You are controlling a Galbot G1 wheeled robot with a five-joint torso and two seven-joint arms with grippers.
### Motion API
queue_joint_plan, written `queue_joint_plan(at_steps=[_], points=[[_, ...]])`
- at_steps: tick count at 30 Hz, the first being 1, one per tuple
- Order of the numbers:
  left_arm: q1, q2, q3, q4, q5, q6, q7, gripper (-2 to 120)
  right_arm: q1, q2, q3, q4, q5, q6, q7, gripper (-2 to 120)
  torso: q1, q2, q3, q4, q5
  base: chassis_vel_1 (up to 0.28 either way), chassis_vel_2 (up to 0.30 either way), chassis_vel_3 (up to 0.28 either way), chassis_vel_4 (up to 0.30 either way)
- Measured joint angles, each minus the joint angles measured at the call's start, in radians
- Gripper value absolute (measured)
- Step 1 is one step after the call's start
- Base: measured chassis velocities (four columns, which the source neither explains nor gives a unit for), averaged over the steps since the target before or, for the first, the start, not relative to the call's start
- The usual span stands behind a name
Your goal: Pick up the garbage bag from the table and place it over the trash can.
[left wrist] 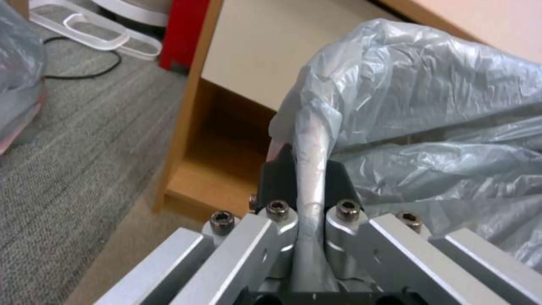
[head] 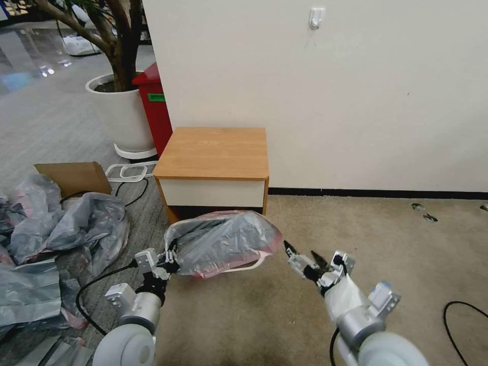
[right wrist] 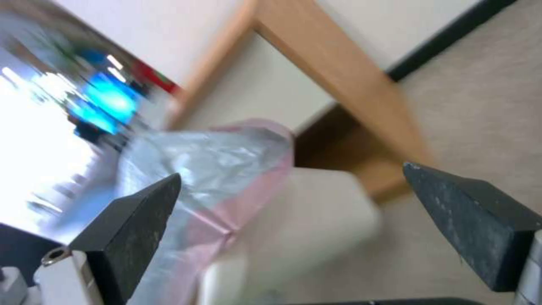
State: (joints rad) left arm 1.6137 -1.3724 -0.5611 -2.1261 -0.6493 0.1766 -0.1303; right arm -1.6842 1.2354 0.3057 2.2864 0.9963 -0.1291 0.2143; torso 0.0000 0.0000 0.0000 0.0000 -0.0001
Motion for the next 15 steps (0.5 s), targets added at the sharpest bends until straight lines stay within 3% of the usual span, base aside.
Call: queue_joint_plan(at_steps=[4,15], points=[[0.000,-0.006,-0.011,-0.008,-0.037,0.005,-0.006,1,-0.008,0.063,-0.019,-0.042,0.049,0.087,-0.118,100,0.000,0.000,0.000,0.0000,0.0000,0.000,0.000,0.000,0.000],[0.004,-0.024,-0.002,-0.009,-0.059,0.012,-0.012,1,0.027,0.215,-0.079,-0.159,0.095,0.157,-0.170,100,0.000,0.000,0.000,0.0001,-0.0001,0.000,0.000,0.000,0.000]])
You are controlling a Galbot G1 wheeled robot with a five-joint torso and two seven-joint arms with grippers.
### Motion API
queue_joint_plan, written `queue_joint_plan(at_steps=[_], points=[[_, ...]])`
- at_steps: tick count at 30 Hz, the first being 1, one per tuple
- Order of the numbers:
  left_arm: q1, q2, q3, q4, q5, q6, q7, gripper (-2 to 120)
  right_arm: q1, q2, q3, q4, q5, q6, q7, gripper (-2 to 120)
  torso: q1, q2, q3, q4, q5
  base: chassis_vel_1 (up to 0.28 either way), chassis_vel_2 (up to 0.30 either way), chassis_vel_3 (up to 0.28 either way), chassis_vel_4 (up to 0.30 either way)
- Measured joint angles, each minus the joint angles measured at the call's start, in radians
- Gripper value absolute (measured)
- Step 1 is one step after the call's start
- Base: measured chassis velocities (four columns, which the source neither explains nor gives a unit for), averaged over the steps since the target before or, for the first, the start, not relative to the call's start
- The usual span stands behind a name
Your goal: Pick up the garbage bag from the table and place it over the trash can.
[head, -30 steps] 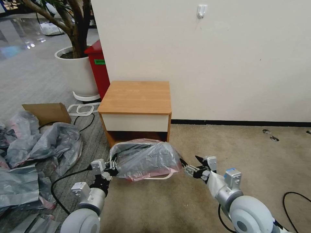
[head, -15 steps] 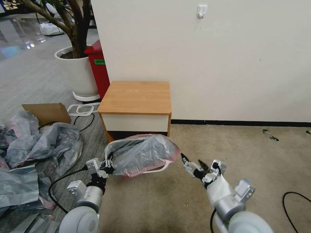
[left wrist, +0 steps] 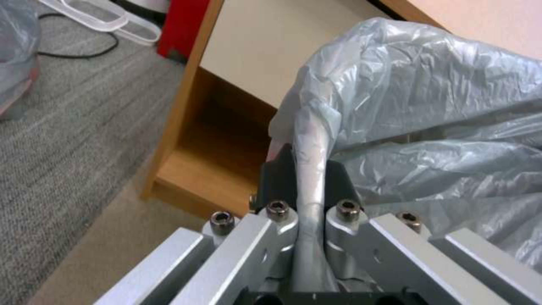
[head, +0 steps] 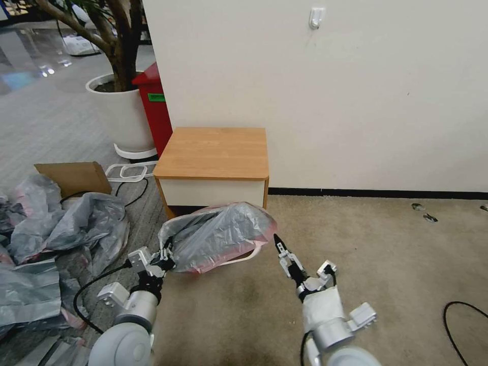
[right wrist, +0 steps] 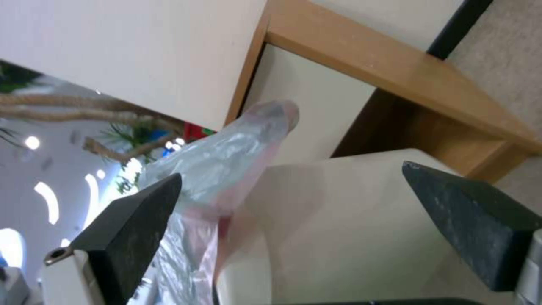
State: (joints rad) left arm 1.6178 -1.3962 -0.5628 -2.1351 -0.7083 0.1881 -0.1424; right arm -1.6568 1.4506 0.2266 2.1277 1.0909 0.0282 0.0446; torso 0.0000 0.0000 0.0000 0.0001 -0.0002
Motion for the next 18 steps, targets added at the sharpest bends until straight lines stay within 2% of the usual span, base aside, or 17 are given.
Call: queue_joint_plan(at_steps=[3,10,15,18], points=[[0.002,-0.001,0.002,0.001,-0.001,0.002,0.000,1,0.020,0.032,-0.013,-0.025,0.005,0.019,-0.027,99,0.000,0.000,0.000,-0.0001,0.0000,0.000,0.000,0.000,0.000],[0.013,-0.002,0.003,0.007,-0.001,0.002,0.000,1,0.062,0.043,-0.025,-0.037,0.011,0.016,-0.029,98,0.000,0.000,0.000,0.0000,0.0001,0.000,0.000,0.000,0.000],[0.017,-0.005,0.004,0.007,0.000,0.002,0.001,1,0.083,0.043,-0.034,-0.065,0.010,0.011,-0.028,85,0.000,0.000,0.000,0.0000,0.0001,0.000,0.000,0.000,0.000],[0.017,-0.005,0.004,0.005,0.000,0.002,0.002,1,0.087,0.044,-0.036,-0.072,0.008,0.011,-0.028,84,0.000,0.000,0.000,-0.0001,0.0001,0.000,0.000,0.000,0.000]])
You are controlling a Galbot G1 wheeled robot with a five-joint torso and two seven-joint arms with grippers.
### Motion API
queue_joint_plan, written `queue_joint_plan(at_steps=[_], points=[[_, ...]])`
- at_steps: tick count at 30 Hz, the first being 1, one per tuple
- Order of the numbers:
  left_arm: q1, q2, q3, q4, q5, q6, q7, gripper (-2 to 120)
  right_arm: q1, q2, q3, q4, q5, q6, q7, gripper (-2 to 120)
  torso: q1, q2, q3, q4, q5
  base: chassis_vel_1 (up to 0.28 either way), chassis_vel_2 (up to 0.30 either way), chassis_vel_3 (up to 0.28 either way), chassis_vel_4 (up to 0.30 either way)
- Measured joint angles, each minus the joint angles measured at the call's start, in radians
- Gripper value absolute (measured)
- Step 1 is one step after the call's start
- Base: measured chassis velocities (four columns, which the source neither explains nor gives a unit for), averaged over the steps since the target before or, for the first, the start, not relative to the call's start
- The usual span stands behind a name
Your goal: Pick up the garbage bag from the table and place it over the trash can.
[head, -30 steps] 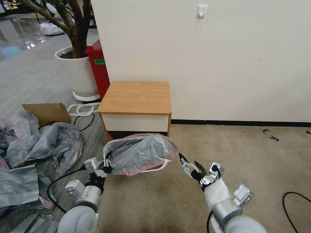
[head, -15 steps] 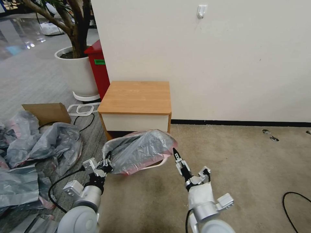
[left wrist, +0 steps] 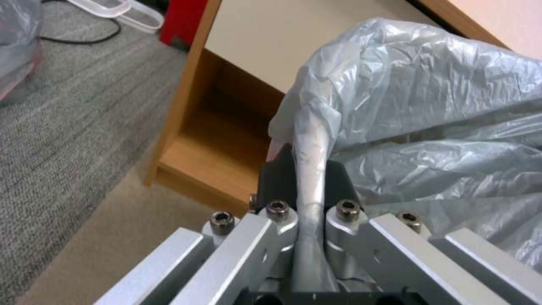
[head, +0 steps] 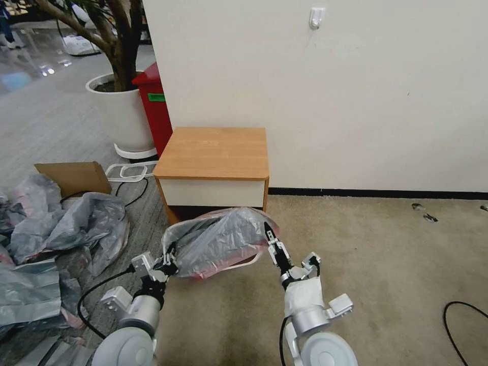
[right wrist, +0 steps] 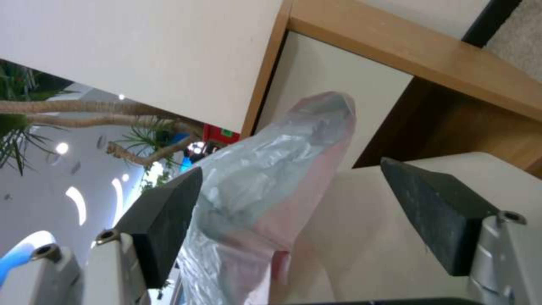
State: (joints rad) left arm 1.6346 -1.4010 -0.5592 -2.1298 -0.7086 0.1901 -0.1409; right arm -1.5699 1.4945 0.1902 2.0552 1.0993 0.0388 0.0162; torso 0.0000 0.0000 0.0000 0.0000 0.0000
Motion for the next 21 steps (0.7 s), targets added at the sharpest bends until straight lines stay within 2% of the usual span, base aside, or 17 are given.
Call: queue_joint_plan(at_steps=[7,10,11,15,17,19,21], points=[[0.001,-0.001,0.002,-0.001,0.001,0.001,0.001,1,0.012,0.012,-0.005,-0.010,-0.006,0.000,-0.002,72,0.000,0.000,0.000,0.0000,0.0000,0.000,0.000,0.000,0.000],[0.000,-0.004,0.003,0.002,0.002,0.001,0.001,1,0.012,0.019,-0.012,-0.011,-0.023,0.003,-0.004,51,0.000,0.000,0.000,0.0000,0.0000,0.000,0.000,0.000,0.000],[0.000,-0.004,0.003,0.002,0.002,0.001,0.001,1,0.012,0.019,-0.012,-0.011,-0.023,0.003,-0.004,51,0.000,0.000,0.000,0.0000,0.0000,0.000,0.000,0.000,0.000],[-0.002,-0.005,0.002,0.007,0.002,0.001,0.001,1,0.008,0.024,-0.014,-0.011,-0.034,0.008,-0.007,33,0.000,0.000,0.000,-0.0001,0.0000,0.000,0.000,0.000,0.000],[-0.002,-0.006,0.002,0.008,0.003,0.001,0.001,1,0.007,0.026,-0.014,-0.011,-0.038,0.010,-0.008,30,0.000,0.000,0.000,-0.0001,0.0000,0.000,0.000,0.000,0.000],[-0.002,-0.008,0.003,0.011,0.003,0.002,0.000,1,0.009,0.030,-0.014,-0.010,-0.044,0.012,-0.009,18,0.000,0.000,0.000,0.0000,0.0000,0.000,0.000,0.000,0.000],[-0.003,-0.008,0.003,0.012,0.003,0.002,0.000,1,0.010,0.031,-0.014,-0.009,-0.046,0.013,-0.009,15,0.000,0.000,0.000,0.0000,0.0000,0.000,0.000,0.000,0.000]])
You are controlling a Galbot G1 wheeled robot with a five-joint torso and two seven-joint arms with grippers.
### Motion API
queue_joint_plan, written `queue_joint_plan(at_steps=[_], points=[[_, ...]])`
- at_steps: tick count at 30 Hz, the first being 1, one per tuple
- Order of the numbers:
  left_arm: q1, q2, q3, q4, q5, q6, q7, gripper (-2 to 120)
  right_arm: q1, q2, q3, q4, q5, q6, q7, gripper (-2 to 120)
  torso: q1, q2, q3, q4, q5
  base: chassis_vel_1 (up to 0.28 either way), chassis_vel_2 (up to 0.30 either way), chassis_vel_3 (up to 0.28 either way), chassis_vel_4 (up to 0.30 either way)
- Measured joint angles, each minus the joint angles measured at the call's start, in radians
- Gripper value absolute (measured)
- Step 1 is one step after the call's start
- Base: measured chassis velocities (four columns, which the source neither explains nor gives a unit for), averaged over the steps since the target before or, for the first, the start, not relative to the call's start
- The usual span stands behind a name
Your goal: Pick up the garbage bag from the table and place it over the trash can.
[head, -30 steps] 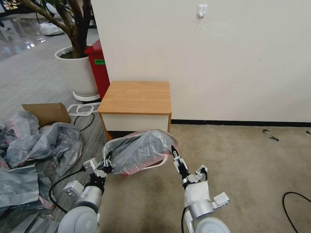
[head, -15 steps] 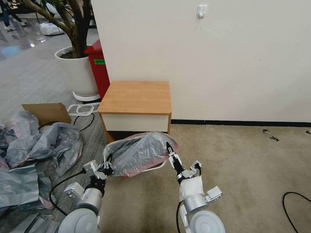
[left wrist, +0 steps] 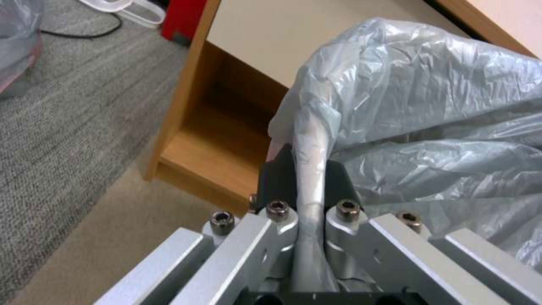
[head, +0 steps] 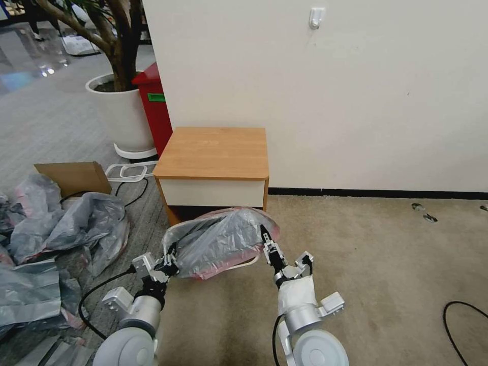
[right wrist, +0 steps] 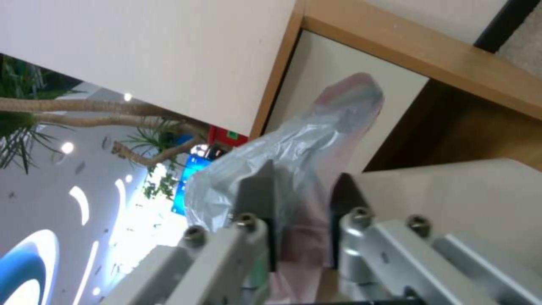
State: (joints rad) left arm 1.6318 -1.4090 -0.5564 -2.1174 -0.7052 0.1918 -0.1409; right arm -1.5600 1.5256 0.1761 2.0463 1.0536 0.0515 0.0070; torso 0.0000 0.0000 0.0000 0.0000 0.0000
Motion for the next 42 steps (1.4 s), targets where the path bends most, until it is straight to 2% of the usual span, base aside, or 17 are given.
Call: queue_joint_plan(at_steps=[3,5,14,24,36,42], points=[[-0.002,0.000,-0.001,0.002,0.000,0.001,-0.002,1,0.003,0.001,0.000,0.002,-0.005,0.002,0.000,3,0.000,0.000,0.000,0.0000,0.0000,0.000,0.000,0.000,0.000],[-0.003,0.000,-0.002,0.002,0.000,0.001,-0.003,1,0.003,0.001,0.001,0.003,-0.007,0.003,0.000,0,0.000,0.000,0.000,0.0000,0.0000,0.000,0.000,0.000,0.000],[-0.017,-0.007,-0.007,0.008,-0.009,0.014,-0.038,1,-0.016,-0.009,-0.010,0.032,-0.022,0.009,0.001,0,0.000,0.000,0.000,0.0000,0.0000,0.000,0.000,0.000,0.000],[-0.030,-0.010,-0.021,-0.021,-0.080,0.061,-0.096,1,-0.062,-0.016,-0.029,0.044,-0.074,0.026,0.001,0,0.000,0.000,0.000,0.0000,0.0000,0.000,0.000,0.000,0.000],[-0.018,-0.015,-0.024,-0.129,-0.246,0.161,-0.152,1,-0.052,-0.019,-0.003,-0.068,-0.155,0.072,-0.002,0,0.000,0.000,0.000,0.0002,-0.0009,0.000,0.000,0.000,0.000],[-0.006,-0.022,-0.025,-0.143,-0.266,0.170,-0.158,1,-0.027,-0.018,0.011,-0.110,-0.176,0.086,-0.001,0,0.000,0.000,0.000,0.0001,-0.0005,0.000,0.000,0.000,0.000]])
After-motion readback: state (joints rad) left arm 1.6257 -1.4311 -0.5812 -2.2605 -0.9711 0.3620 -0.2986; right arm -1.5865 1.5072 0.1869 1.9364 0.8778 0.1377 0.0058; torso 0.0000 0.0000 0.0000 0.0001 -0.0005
